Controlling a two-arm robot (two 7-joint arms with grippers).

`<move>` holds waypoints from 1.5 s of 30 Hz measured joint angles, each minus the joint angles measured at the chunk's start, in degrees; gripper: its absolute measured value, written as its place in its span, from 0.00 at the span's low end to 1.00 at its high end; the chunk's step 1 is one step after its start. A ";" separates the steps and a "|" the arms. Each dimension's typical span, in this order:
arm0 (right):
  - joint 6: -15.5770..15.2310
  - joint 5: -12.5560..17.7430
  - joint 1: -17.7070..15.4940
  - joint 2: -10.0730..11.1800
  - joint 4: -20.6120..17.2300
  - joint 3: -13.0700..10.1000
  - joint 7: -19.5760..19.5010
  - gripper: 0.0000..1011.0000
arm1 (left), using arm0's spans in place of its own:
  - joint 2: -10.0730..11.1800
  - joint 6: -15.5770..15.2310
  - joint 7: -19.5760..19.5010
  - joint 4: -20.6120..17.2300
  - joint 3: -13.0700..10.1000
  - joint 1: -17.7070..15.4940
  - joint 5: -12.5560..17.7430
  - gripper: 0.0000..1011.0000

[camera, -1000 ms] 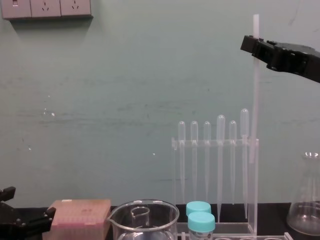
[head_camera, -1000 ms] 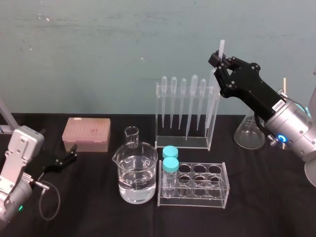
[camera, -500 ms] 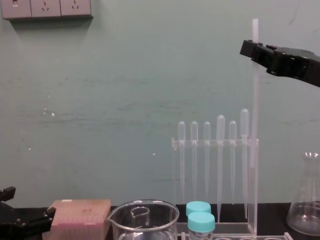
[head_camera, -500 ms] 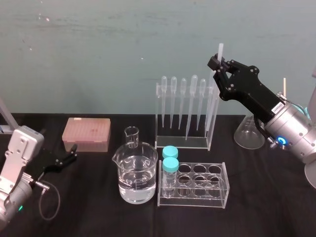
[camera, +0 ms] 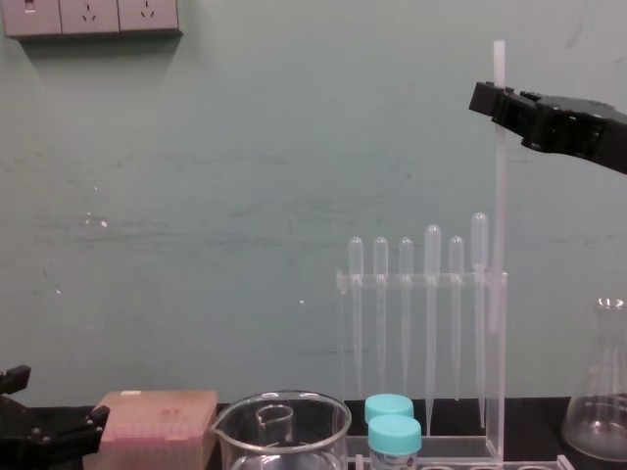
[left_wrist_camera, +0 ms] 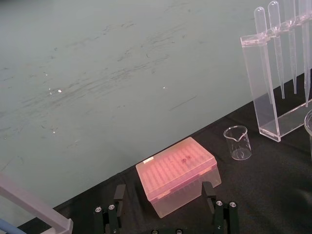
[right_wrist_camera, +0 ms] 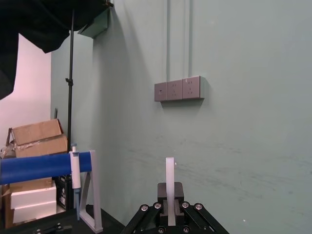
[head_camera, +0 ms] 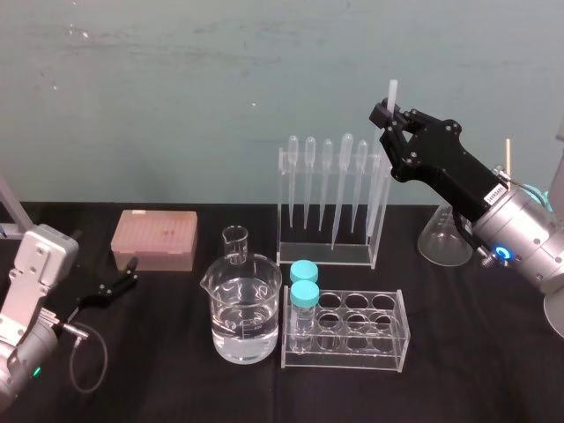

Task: Pick up the stirring rod with one hand, then place it down.

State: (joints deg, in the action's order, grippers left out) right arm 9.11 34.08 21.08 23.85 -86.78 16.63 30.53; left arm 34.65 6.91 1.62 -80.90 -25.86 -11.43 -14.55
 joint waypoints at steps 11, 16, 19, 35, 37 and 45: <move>-0.14 0.27 -0.29 0.12 0.00 0.08 0.02 0.07 | 0.00 0.00 0.00 0.00 0.00 0.00 0.00 0.99; -0.14 0.48 -0.27 0.15 0.37 0.15 0.24 0.07 | 0.00 0.00 0.00 0.00 0.00 0.00 0.00 0.99; -0.13 0.51 -0.25 0.14 0.53 0.24 0.33 0.07 | 0.00 0.00 0.00 0.00 0.01 0.00 0.00 0.99; 2.17 2.90 -1.08 1.34 4.00 1.74 6.62 0.07 | 0.00 0.00 0.00 0.00 0.00 0.00 0.00 0.99; 2.67 2.90 -1.39 1.53 4.35 2.01 7.13 0.07 | 0.00 0.00 0.00 0.00 0.00 0.00 0.00 0.99; 6.73 0.77 -2.14 1.39 7.47 3.45 8.59 0.07 | 0.00 0.00 0.00 0.00 0.00 0.00 0.00 0.99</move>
State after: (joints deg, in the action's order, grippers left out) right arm 15.83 34.86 18.94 25.24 -79.31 20.08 39.12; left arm 34.64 6.91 1.62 -80.90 -25.86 -11.43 -14.55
